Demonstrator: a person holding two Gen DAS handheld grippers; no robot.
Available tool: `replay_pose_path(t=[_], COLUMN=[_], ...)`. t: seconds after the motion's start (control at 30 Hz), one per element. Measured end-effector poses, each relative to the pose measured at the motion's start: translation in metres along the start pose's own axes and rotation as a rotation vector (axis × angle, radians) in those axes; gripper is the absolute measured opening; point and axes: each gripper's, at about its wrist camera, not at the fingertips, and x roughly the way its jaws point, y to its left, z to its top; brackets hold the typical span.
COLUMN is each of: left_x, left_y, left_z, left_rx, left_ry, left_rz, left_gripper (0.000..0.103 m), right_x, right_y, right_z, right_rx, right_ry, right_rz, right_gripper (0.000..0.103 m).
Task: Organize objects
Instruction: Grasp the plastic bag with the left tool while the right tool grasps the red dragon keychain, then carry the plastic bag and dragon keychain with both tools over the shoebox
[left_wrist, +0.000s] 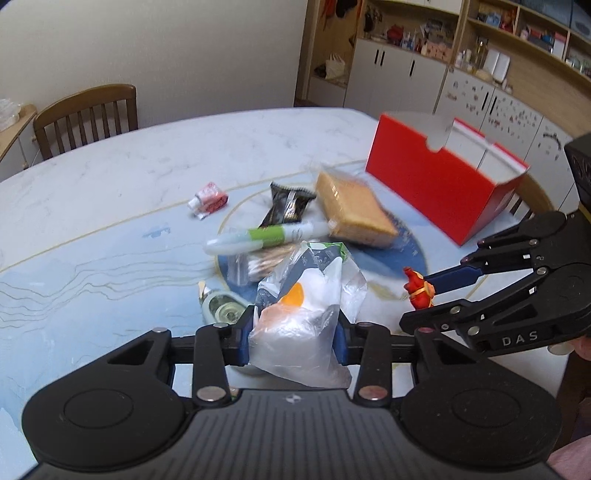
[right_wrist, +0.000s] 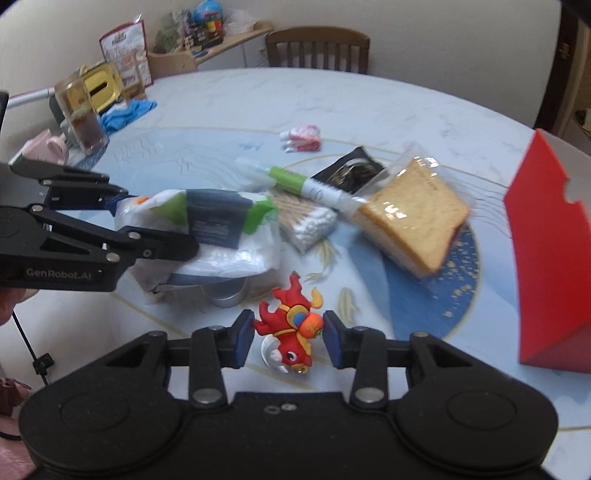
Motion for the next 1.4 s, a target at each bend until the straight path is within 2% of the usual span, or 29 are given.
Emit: replay_pose_path(t=[0.3,0.6,1.03,1.4], left_x=[-0.027,-0.028,0.006,0.054], left_y=[-0.031,-0.077,-0.167,-0.233], left_z=[0.025,0.061,0.111,0.148], left_rx=[0.011,0.050,0.154,0.243], left_ry=[-0.049,-0.097,-0.127,-0.110], left_rz=[-0.024,-0.046,-0.086,-0.093], left_gripper=[0.039,0.039,0.039,0.039], right_x=[-0.050,-0.105,-0.148,-0.164], right_y=[-0.023,-0.066,-0.150,-0.231], right_z=[0.004,0.008,0.002,0.000], right_rx=[0.059,0.106,0.154,0.204], right_ry=[-0.052,-0.138,-0.192,-0.221], right_rz=[-0.027,-0.086,-0.154,-0.201], right_gripper=[0.039,0.039,0.039,0.039])
